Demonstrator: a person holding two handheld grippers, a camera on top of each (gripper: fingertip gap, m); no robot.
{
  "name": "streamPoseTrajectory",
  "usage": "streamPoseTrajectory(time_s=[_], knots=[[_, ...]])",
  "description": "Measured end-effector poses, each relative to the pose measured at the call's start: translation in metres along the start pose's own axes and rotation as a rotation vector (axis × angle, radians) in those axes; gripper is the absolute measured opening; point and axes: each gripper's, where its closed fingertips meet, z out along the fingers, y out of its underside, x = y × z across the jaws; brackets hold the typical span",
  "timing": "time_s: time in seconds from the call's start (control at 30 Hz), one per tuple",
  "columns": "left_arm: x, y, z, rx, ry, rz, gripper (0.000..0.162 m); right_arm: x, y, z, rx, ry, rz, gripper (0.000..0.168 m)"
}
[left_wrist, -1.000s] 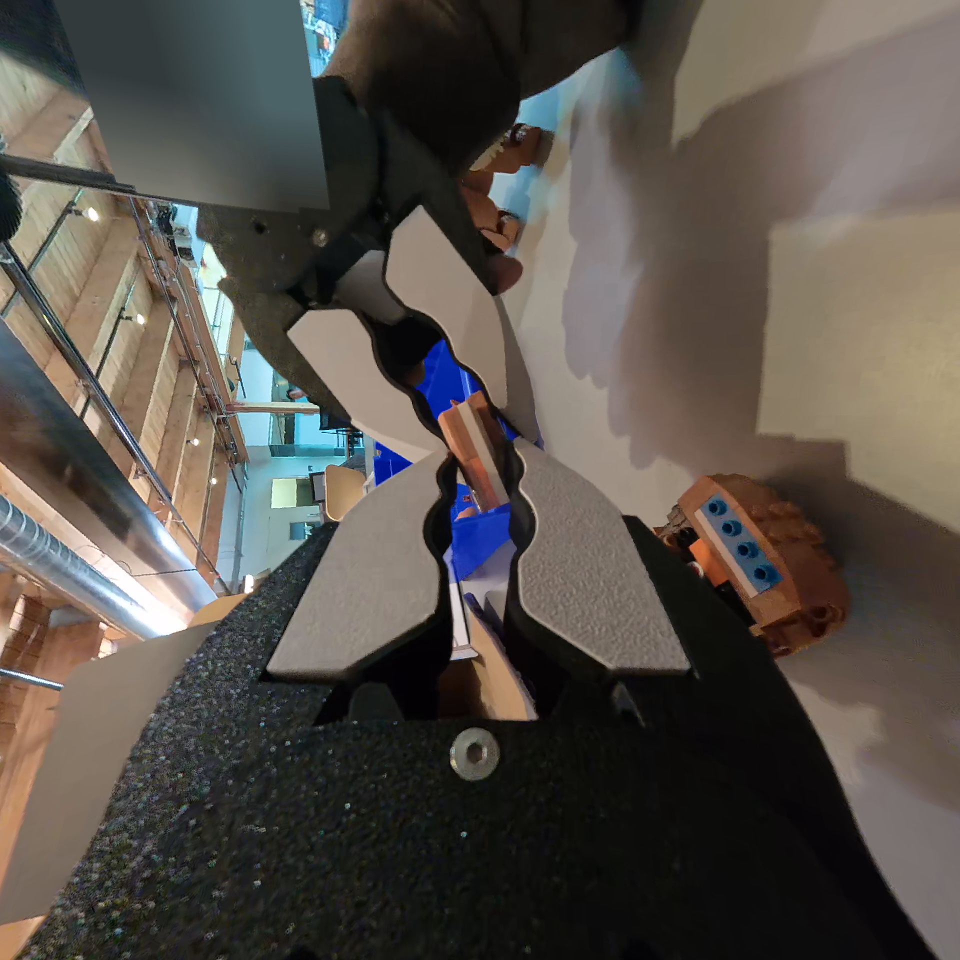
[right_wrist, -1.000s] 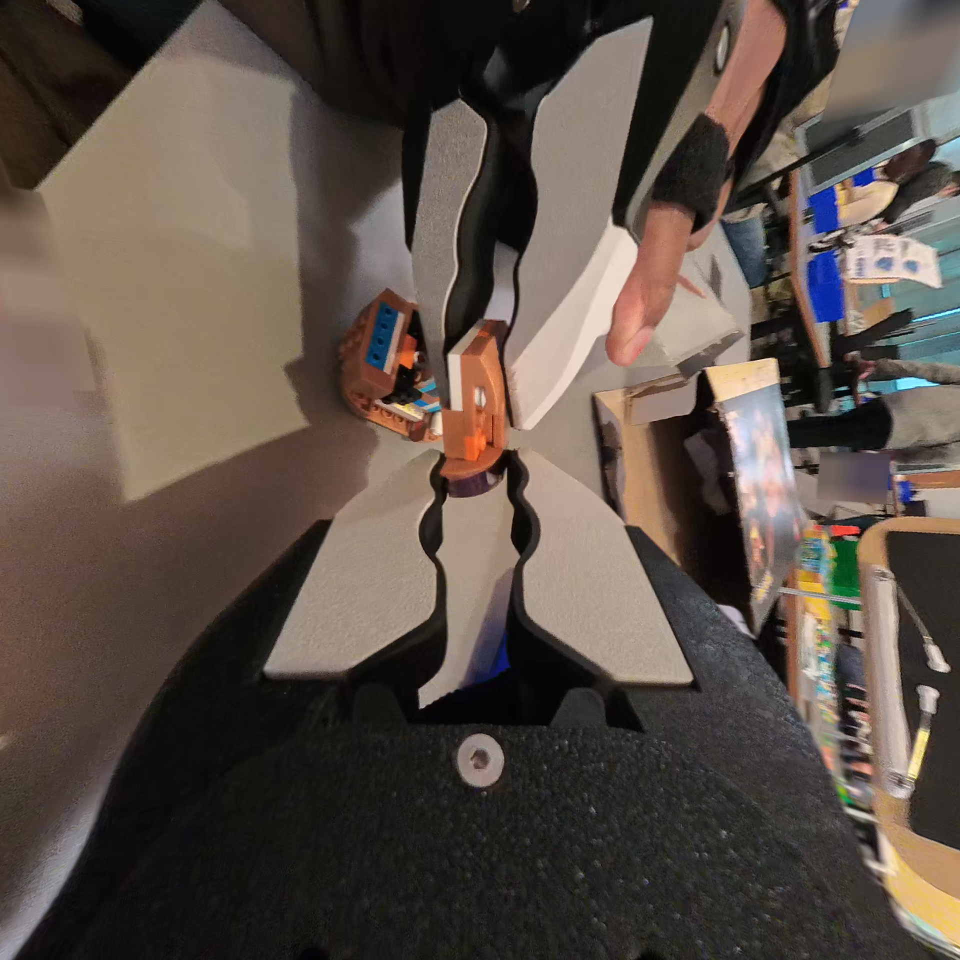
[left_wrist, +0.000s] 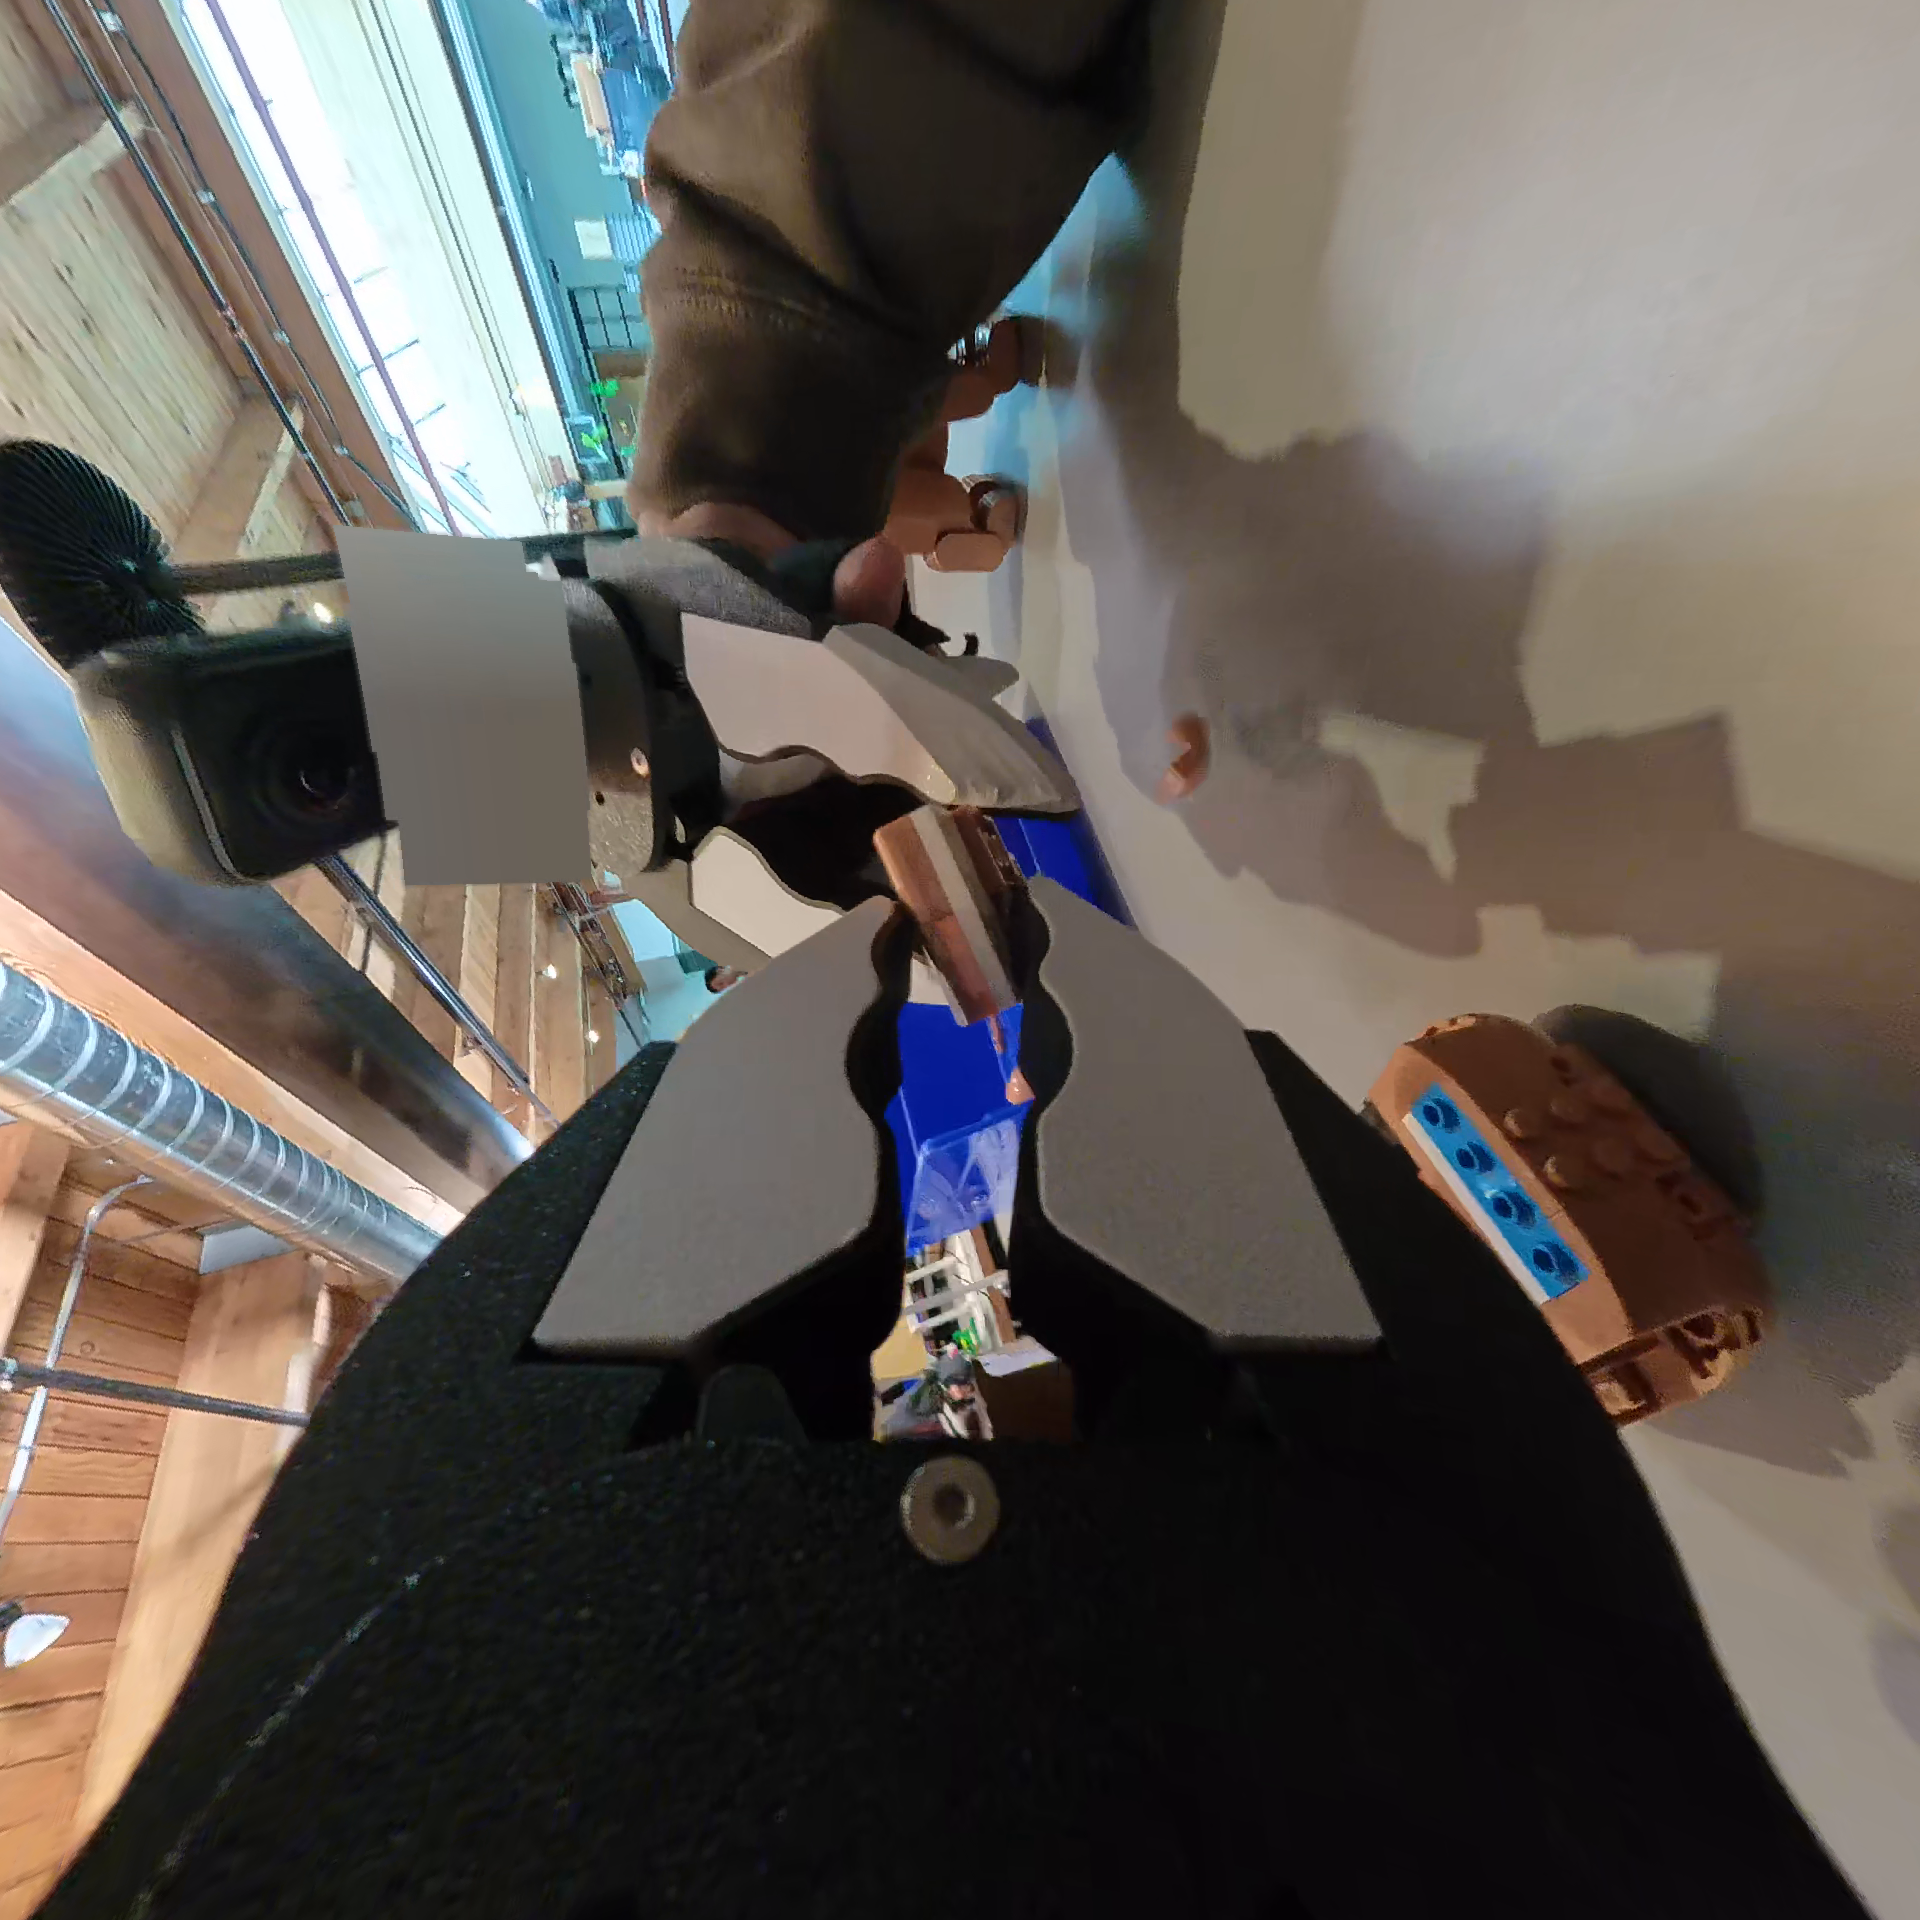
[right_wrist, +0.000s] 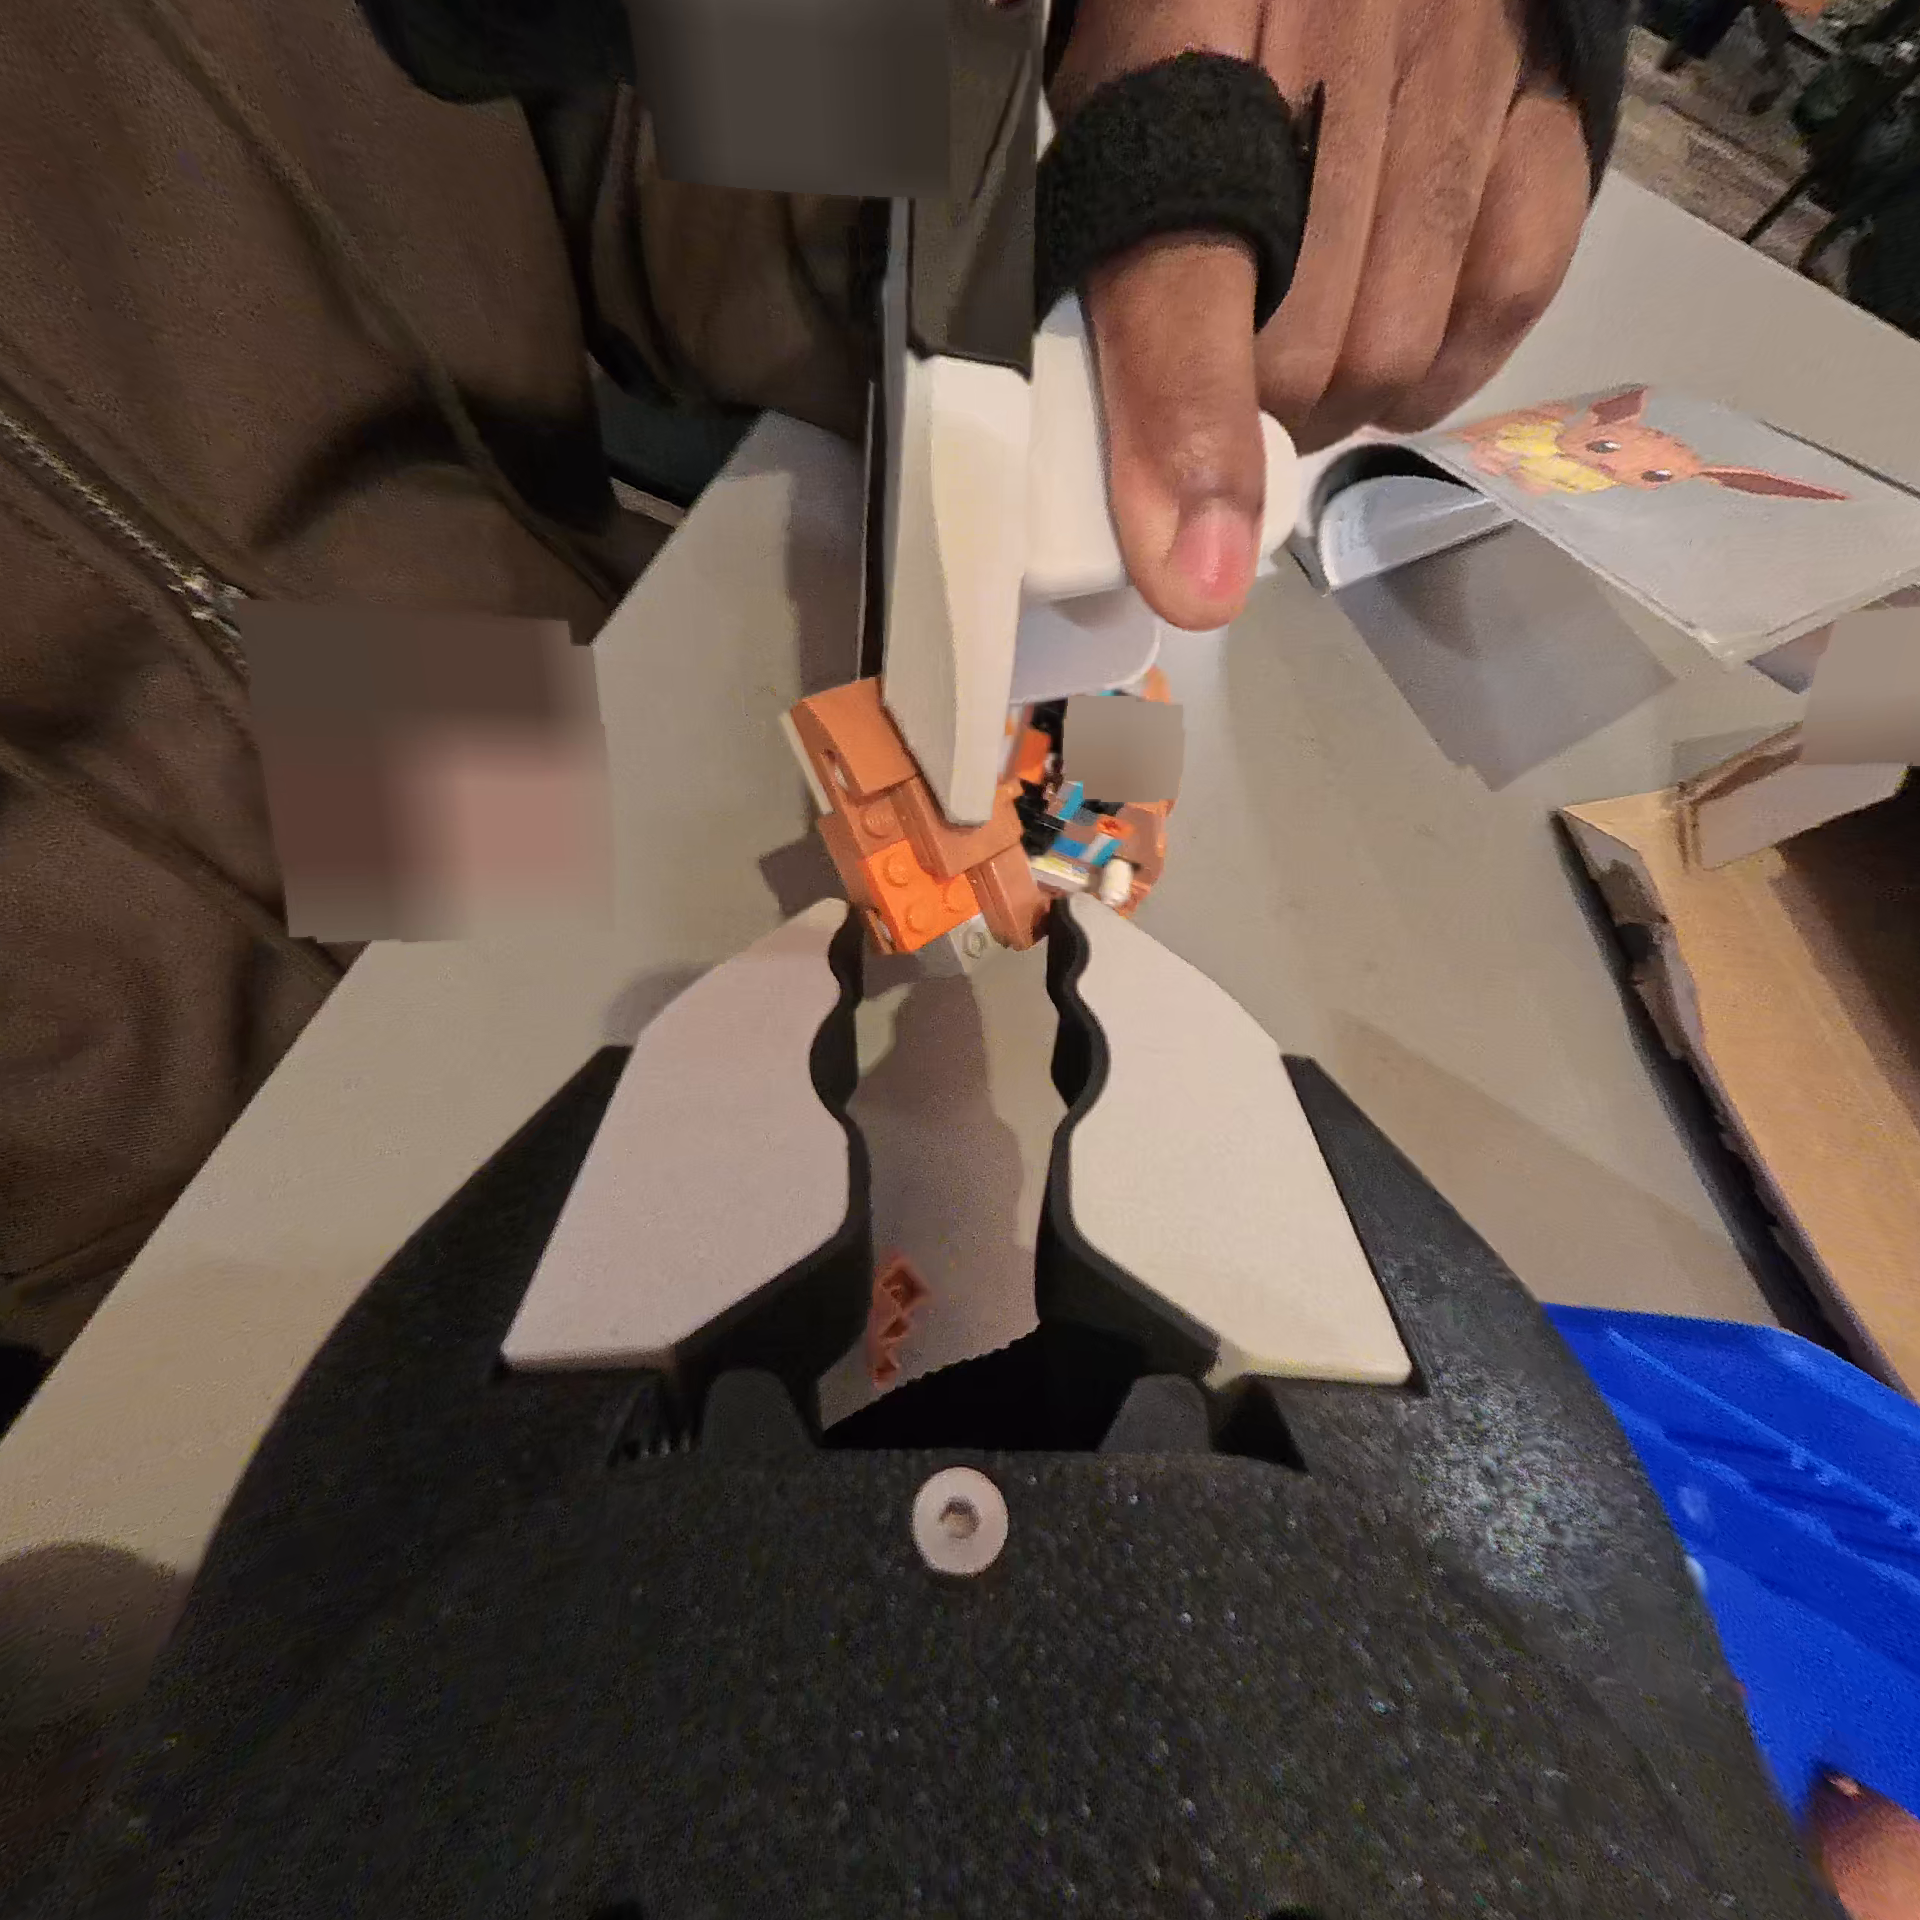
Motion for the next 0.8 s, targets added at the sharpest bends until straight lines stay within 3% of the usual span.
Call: streamPoseTrajectory(time_s=[0.27, 0.43, 0.63, 0.8], knots=[[-0.005, 0.032, 0.001, -0.057, -0.033, -0.201, 0.017, 0.053, 0.019, -0.027, -0.133, 0.365, 0.012, 0.027], [-0.011, 0.048, 0.000, -0.105, -0.071, -0.274, 0.017, 0.067, 0.037, -0.063, -0.242, 0.611, 0.240, 0.026], [-0.009, 0.057, 0.004, -0.147, -0.069, -0.299, 0.017, 0.014, 0.082, -0.046, -0.334, 0.506, 0.386, 0.041], [-0.009, 0.057, 0.005, -0.153, -0.071, -0.302, 0.017, 0.007, 0.110, -0.041, -0.409, 0.428, 0.453, 0.049]])
